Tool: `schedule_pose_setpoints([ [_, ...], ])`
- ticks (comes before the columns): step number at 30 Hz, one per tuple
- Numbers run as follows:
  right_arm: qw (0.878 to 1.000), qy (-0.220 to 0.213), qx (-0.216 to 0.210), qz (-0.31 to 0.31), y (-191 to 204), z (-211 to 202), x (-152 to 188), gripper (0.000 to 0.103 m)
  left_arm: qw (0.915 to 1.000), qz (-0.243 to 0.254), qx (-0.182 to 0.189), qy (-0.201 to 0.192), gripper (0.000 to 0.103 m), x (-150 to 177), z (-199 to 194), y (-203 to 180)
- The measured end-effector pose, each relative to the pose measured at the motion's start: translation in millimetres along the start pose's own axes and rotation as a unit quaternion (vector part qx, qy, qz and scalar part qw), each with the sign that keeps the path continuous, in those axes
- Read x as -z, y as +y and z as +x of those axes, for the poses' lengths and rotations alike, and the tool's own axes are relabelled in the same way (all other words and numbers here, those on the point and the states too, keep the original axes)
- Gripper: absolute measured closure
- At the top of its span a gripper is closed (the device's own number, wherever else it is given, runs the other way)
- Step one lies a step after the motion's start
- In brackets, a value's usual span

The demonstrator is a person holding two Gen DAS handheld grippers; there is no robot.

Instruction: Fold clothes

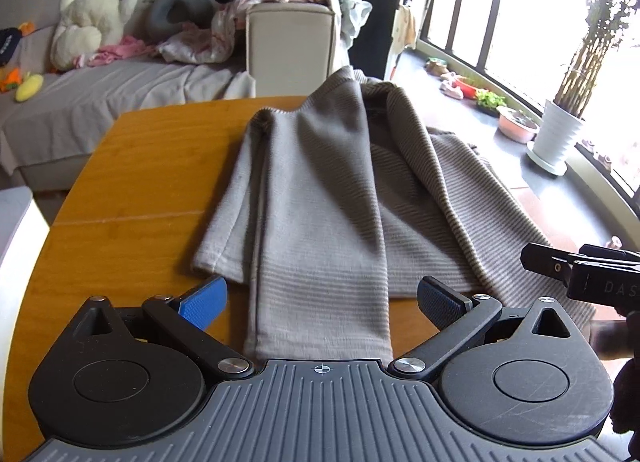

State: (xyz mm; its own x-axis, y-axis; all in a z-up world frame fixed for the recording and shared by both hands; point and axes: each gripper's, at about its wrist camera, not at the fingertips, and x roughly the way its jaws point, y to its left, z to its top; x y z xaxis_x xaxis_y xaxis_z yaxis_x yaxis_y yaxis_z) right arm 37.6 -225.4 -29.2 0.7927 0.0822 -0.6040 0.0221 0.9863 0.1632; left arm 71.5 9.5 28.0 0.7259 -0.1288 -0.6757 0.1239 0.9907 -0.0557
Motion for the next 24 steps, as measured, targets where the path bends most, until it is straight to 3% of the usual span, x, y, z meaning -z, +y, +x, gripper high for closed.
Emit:
schedule_pose_setpoints([
  [5,1.0,-0.006,-0.014,0.003,6.6,40.9,-35.4,0.0,1.0,0.002,0.002,-0.006,0.0,-35.0,41.1,8.3],
  [8,0.999,0.012,-0.044,0.028,8.3,70.3,-54.6,0.0,0.9998,-0.006,0.016,0.004,0.0,-49.1,68.8,16.3],
  [12,0.992,0.052,-0.09,0.076,7.9,110.6,-63.2,0.0,0.9985,-0.029,0.031,0.035,0.0,-50.8,101.6,31.9],
  [14,0.991,0.044,-0.096,0.084,10.2,119.7,-58.3,0.0,0.9981,-0.037,0.034,0.037,0.0,-46.5,109.6,39.3],
  [20,0.996,0.026,-0.083,0.004,28.1,117.0,-44.0,0.0,0.998,-0.037,0.047,0.019,0.0,-32.3,102.5,47.2],
  [24,0.994,0.026,-0.103,-0.011,23.9,104.9,-36.3,0.0,0.9988,-0.026,0.039,0.013,0.0,-19.5,88.0,41.1],
])
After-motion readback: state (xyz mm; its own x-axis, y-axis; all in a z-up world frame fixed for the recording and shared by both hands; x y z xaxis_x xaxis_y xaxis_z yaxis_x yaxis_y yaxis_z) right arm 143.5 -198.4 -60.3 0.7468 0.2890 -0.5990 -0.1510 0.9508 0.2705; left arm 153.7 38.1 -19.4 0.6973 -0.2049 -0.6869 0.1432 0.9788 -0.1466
